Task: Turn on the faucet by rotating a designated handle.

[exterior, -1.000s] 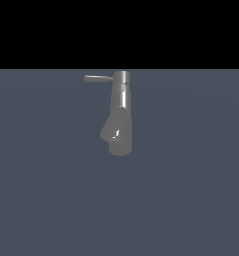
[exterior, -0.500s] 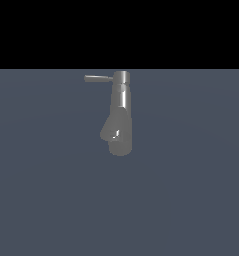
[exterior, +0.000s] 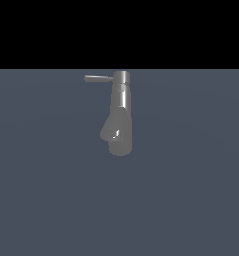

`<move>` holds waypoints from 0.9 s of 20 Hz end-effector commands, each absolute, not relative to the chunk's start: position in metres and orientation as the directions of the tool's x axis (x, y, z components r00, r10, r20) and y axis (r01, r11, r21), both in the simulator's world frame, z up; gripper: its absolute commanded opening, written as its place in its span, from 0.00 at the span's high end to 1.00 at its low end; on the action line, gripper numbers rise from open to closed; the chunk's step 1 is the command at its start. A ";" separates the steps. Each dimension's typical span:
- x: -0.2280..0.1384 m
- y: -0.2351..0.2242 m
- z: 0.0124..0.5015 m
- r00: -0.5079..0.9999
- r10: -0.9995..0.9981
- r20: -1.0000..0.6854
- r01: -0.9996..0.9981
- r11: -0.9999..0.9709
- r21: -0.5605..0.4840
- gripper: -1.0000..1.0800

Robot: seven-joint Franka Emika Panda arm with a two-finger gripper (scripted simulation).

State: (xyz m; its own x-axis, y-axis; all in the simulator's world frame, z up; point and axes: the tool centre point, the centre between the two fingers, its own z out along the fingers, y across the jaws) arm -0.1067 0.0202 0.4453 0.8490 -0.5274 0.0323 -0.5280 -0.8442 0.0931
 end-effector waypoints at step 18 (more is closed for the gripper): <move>0.002 0.055 0.382 0.563 -0.824 0.063 -0.826 -0.559 0.068 1.00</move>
